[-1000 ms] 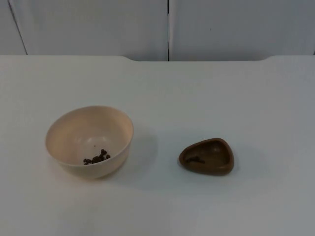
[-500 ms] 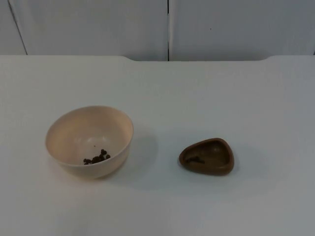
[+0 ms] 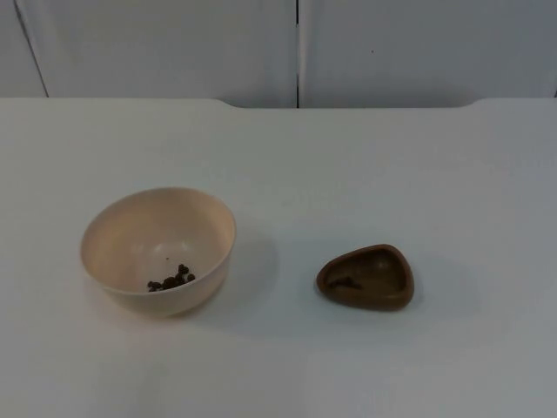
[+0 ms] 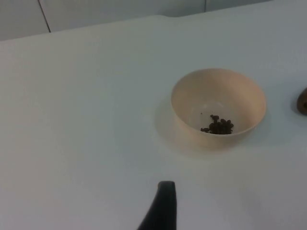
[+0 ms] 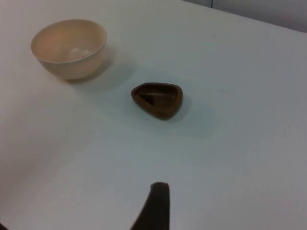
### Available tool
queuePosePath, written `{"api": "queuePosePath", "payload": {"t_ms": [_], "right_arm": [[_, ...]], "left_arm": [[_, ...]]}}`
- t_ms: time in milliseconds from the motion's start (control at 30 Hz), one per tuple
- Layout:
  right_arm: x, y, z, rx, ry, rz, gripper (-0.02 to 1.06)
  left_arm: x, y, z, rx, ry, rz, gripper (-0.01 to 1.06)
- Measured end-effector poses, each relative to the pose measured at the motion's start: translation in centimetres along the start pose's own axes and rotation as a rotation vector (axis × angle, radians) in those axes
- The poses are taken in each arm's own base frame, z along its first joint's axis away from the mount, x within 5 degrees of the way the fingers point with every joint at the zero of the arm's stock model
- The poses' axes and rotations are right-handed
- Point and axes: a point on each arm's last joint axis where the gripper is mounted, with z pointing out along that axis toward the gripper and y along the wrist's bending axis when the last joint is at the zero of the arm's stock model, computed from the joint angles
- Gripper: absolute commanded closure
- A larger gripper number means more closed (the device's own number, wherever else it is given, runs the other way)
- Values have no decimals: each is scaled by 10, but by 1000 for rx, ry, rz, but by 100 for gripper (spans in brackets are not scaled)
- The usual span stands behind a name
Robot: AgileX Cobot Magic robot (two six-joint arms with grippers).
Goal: Pick up the bowl with the left hand and pour the coffee beans from the cup into the bowl with the right hand.
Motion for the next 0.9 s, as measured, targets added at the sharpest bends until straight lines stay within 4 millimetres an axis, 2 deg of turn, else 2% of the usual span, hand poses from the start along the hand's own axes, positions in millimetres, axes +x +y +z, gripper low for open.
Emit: {"api": "queuePosePath", "payload": {"t_ms": [33,100,167,233,900], "right_arm": [[0,0,0,0,0,0,27],[0,0,0,0,0,-7,21],[0,0,0,0,0,-7,9],[0,0,0,0,0,-7,-1],[0,0,0,0,0,-7,-1]], "left_arm": [[0,0,0,0,0,0,22],[0,0,0,0,0,0,10],[0,0,0,0,0,0,0],[0,0,0,0,0,0,0],[1,5,0,-58,4,-56,0]]}}
